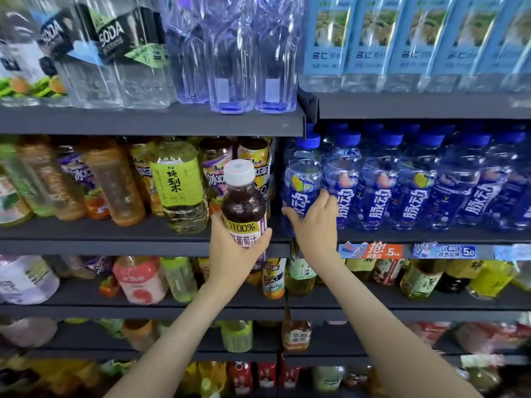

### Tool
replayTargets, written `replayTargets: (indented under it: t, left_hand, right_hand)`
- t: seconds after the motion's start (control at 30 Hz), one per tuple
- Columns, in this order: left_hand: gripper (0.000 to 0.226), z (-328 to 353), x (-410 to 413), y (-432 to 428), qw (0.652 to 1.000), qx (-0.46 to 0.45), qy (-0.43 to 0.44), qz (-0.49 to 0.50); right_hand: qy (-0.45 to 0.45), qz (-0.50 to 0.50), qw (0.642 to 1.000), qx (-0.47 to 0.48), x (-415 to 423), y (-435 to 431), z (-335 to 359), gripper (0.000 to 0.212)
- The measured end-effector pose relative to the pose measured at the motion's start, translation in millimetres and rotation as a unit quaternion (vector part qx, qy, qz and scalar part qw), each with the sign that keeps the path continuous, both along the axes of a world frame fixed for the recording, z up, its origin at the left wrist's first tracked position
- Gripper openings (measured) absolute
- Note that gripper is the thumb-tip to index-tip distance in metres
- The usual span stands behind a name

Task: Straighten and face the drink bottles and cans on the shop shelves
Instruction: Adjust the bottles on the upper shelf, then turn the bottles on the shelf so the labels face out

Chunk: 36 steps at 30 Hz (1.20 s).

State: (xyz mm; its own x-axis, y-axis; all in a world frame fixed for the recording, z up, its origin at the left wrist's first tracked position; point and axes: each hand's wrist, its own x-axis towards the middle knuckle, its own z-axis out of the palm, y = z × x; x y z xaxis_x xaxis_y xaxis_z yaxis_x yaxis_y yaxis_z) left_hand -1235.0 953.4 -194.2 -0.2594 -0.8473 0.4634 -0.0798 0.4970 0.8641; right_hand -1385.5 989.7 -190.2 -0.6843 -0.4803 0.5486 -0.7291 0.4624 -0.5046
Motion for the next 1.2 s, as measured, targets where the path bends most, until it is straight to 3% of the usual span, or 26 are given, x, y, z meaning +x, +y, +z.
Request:
replayTargets:
  t: [0.33,0.47,0.53,0.6,0.73,0.83,0.97,1.03,1.13,1.2]
  left_hand:
    - [0.060,15,14,24,0.998,0.046,-0.018,0.024]
    - [0.060,23,30,45,0.997,0.045,-0.028,0.051]
    - [0.059,26,39,55,0.996,0.043,-0.039,0.062]
    - [0.060,25,50,64,0.994,0.042,-0.060,0.077]
    - [0.061,34,86,82,0.994,0.037,-0.072,0.079]
    - [0.068,53,129,85,0.996,0.053,-0.070,0.009]
    - [0.069,75,195,76,0.991,0.037,-0.122,-0.051]
    - [0.062,83,228,67,0.987,0.043,-0.146,-0.044]
    - [0.053,90,283,45,0.988,0.022,-0.152,0.002]
    - [0.051,92,324,29,0.991,0.016,-0.129,0.034]
  right_hand:
    - [-0.113,0.112,0.983,-0.090,3,17,18,0.059]
    - [-0.265,0.306,0.911,-0.084,37,60,37,0.036]
    - [-0.309,0.412,0.856,-0.035,57,71,41,0.034]
    - [-0.317,0.464,0.828,0.000,74,74,41,0.039]
    - [-0.300,0.495,0.815,-0.009,106,76,50,0.032]
    - [-0.309,0.510,0.802,-0.041,134,75,60,0.028]
    - [-0.357,0.557,0.745,-0.080,177,63,83,0.033]
    - [-0.371,0.578,0.721,-0.090,206,51,94,0.035]
    - [-0.356,0.594,0.714,-0.104,263,22,102,0.027]
    - [-0.365,0.597,0.704,-0.119,307,-3,103,0.034]
